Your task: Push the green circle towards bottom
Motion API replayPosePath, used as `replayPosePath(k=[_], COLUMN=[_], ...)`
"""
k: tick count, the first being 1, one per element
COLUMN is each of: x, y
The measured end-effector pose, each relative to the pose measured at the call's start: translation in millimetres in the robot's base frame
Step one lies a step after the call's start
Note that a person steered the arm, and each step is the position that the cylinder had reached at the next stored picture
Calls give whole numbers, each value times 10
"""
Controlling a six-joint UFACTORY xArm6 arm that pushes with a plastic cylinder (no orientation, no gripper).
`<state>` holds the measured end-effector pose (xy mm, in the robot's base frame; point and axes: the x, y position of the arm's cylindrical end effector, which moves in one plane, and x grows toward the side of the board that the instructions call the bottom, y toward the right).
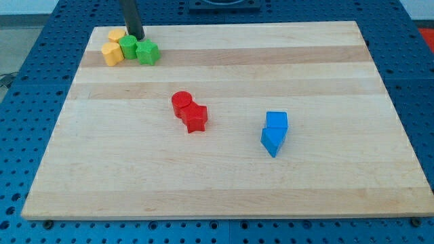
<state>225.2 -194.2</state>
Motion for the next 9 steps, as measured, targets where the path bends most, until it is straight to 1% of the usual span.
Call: replayPosePath(k=[1, 3, 4, 6, 8, 9], x=[137, 160, 369, 625, 1069, 1069], y=[-173, -183, -183, -42, 232, 279])
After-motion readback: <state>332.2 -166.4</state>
